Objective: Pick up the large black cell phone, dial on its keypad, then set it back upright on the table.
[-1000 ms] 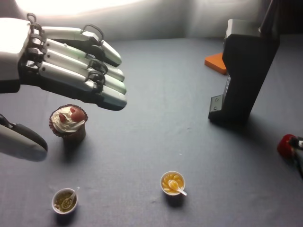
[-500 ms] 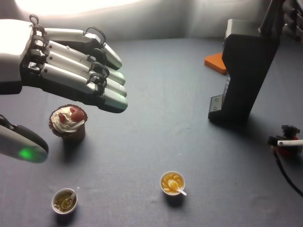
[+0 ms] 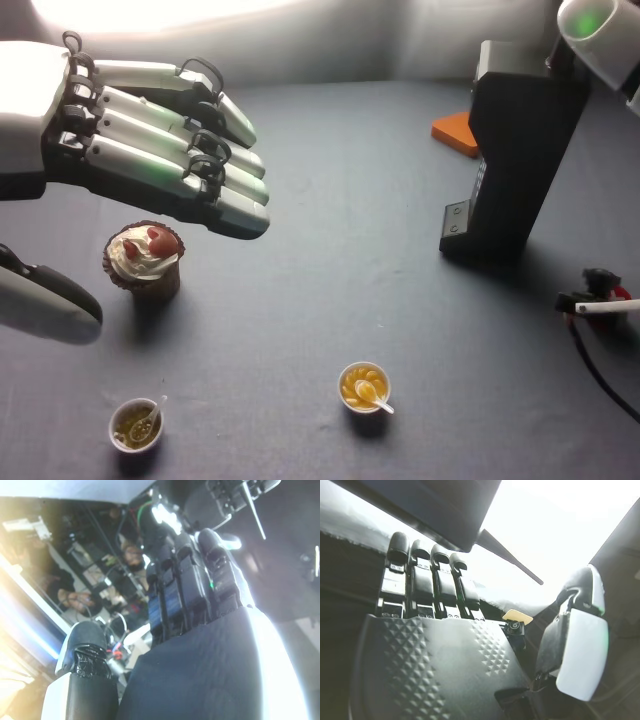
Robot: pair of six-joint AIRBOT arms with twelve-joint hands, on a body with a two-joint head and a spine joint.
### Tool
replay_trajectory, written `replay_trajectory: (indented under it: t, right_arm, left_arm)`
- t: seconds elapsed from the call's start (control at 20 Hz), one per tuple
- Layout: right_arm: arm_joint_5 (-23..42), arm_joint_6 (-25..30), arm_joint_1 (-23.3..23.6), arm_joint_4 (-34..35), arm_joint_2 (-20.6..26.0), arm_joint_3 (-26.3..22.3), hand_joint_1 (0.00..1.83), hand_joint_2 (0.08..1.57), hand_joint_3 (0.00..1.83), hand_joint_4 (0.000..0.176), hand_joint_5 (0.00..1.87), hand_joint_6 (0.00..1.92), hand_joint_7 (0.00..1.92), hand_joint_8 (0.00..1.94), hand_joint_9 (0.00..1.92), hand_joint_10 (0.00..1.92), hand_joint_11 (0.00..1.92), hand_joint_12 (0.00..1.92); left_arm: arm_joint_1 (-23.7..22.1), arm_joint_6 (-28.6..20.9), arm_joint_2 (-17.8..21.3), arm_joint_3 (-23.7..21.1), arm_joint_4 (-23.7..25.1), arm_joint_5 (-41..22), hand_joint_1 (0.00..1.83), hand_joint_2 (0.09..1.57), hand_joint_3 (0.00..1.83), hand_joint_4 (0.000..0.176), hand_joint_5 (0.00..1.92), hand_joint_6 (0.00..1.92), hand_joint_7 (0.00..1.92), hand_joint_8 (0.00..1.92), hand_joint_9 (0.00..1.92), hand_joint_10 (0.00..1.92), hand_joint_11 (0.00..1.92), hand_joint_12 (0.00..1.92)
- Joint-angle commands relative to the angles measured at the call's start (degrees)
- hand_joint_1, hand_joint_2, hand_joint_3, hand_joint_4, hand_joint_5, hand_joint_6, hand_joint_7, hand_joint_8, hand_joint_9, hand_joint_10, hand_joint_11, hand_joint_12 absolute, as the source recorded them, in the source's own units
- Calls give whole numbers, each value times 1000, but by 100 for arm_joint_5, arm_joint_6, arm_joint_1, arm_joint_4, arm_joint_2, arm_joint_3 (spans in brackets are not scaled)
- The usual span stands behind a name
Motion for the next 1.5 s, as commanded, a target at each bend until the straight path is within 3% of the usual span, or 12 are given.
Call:
replay_trajectory:
  t: [0.0,0.15,0.45,0.55,1.1,1.45]
  right_arm:
    - [597,77,18,-280,28,54,570,928,18,0,78,0,86,0,86,0,0,350]
    - [613,88,-37,-346,-130,243,713,975,10,0,101,3,112,3,107,3,0,462]
    - [632,91,-115,-622,-377,390,826,1058,7,0,15,3,4,1,9,1,0,253]
    - [632,91,-126,-629,-414,393,877,1043,0,0,31,5,14,3,15,3,0,310]
    - [658,101,-318,-627,-463,419,993,1030,0,0,0,0,0,0,0,0,0,145]
    - [728,129,-390,-625,-634,640,965,1049,3,0,30,4,0,0,2,0,0,152]
  left_arm:
    - [-179,-50,30,-36,-567,-342,126,1272,2,0,381,1,409,1,358,1,0,717]
    - [-192,-61,27,-40,-556,-341,137,1273,0,0,360,0,395,1,333,3,0,616]
    - [-201,10,13,-59,-545,-287,95,1280,1,0,361,4,401,3,359,4,0,720]
    - [-200,84,3,-94,-544,-246,109,1275,0,0,372,4,397,1,357,2,0,709]
    - [-131,-227,-21,228,-631,-407,130,1276,0,0,387,5,410,1,365,5,0,738]
    - [-29,-49,-67,260,-804,-323,127,1275,0,0,381,1,425,3,374,1,0,755]
